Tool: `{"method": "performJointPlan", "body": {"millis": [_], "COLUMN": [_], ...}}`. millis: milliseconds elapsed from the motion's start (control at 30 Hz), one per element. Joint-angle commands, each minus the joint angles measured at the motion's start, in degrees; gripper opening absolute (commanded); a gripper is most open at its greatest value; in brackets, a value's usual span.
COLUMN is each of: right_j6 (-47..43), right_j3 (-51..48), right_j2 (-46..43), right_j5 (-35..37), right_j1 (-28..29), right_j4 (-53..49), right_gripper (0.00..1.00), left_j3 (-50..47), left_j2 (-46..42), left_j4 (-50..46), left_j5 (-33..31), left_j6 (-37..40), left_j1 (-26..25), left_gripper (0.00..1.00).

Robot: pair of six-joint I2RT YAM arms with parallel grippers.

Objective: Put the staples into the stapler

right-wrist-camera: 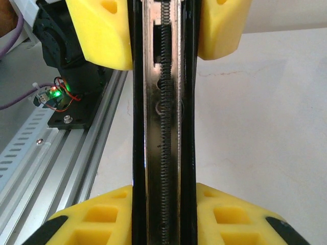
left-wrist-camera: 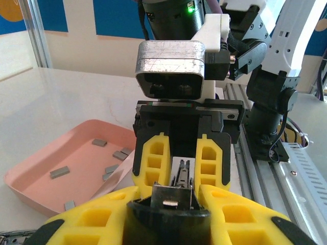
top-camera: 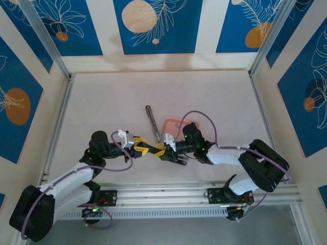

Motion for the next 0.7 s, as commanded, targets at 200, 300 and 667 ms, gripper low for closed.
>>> {"method": "performJointPlan", "body": {"millis": [200,300,667], "right_j6": [5.7,8.3,16.8], "right_j3": [1.9,1.6,-0.1], "right_j2": [-2.2,-3.7,-15.4], "right_j5": [2.6,4.1,11.3], "right_j1": [0.4,0.4,-0.4], "right_j4": [-0.9,-2.1,-11.7], "right_gripper": [0.4,0.45,0.53], "left_j3": [5.3,7.6,16.0], "left_j2": [-5.0,-5.9,-9.1], "left_j4": [-13.4,-19.8,-41.3], "left_j5": [-3.2,-3.9,-11.1], "left_j6": [7.7,10.5,20.0], "left_j1": [-2.1,-3.1,-5.7], "left_gripper": [0.2,0.2,0.19]}}
